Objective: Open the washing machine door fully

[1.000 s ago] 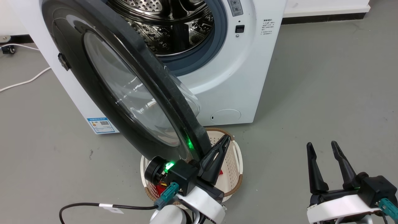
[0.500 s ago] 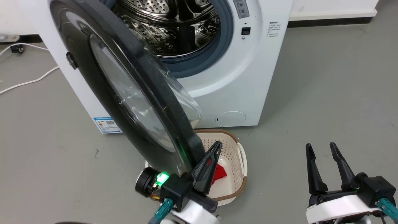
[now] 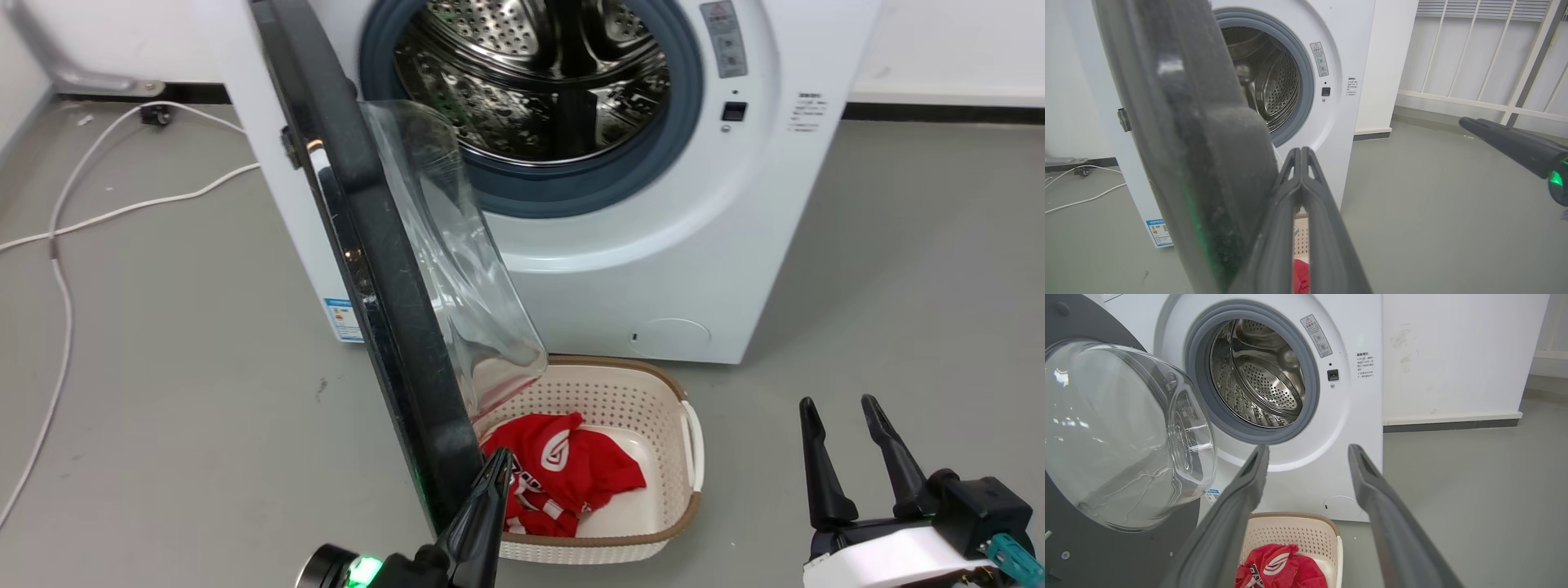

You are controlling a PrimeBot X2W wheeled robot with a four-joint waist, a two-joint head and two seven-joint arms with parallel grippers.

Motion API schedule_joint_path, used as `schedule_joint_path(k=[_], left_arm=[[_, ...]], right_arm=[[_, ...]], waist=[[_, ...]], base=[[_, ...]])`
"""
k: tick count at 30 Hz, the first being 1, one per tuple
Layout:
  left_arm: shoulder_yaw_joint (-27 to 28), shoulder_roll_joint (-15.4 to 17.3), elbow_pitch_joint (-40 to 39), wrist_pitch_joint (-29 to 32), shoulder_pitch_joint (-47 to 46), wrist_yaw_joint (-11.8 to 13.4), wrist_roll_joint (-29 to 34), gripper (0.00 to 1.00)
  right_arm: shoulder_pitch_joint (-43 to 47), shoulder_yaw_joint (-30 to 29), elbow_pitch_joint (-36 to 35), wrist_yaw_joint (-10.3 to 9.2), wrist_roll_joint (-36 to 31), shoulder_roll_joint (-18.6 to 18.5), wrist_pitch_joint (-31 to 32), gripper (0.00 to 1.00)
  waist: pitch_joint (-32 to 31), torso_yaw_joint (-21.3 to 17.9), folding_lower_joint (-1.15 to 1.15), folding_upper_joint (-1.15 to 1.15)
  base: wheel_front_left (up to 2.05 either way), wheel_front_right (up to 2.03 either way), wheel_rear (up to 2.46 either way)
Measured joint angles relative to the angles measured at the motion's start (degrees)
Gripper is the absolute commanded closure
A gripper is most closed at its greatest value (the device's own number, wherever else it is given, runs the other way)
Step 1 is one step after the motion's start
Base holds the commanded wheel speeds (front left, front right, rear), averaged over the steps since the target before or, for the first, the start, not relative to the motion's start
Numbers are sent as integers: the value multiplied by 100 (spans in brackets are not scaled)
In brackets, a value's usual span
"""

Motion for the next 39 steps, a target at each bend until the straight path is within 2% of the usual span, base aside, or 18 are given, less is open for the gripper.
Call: schedule_joint_path(k=[10, 17, 22, 34, 39], left_arm=[[275, 163, -240, -2, 427, 252, -3, 100], [782, 291, -299, 0, 530, 474, -144, 100], [1390, 379, -263, 0, 528, 558, -407, 100], [3082, 744, 601, 2, -219, 336, -964, 100], [3701, 923, 1181, 0, -626, 119, -1031, 100]], right_arm=[[111, -4, -16, 0, 57, 0, 27, 0], [124, 23, -19, 0, 69, 2, 27, 0], [123, 55, -23, 0, 83, 3, 49, 0], [44, 8, -138, 0, -200, 3, 204, 0], [-22, 15, -192, 0, -226, 3, 255, 0]], waist=[[-89, 680, 0, 0], [-112, 1110, 0, 0], [-62, 1246, 0, 0], [238, 1144, 1, 0], [374, 1050, 1, 0]], base=[[0, 0, 0], [0, 0, 0], [0, 0, 0], [0, 0, 0], [0, 0, 0]])
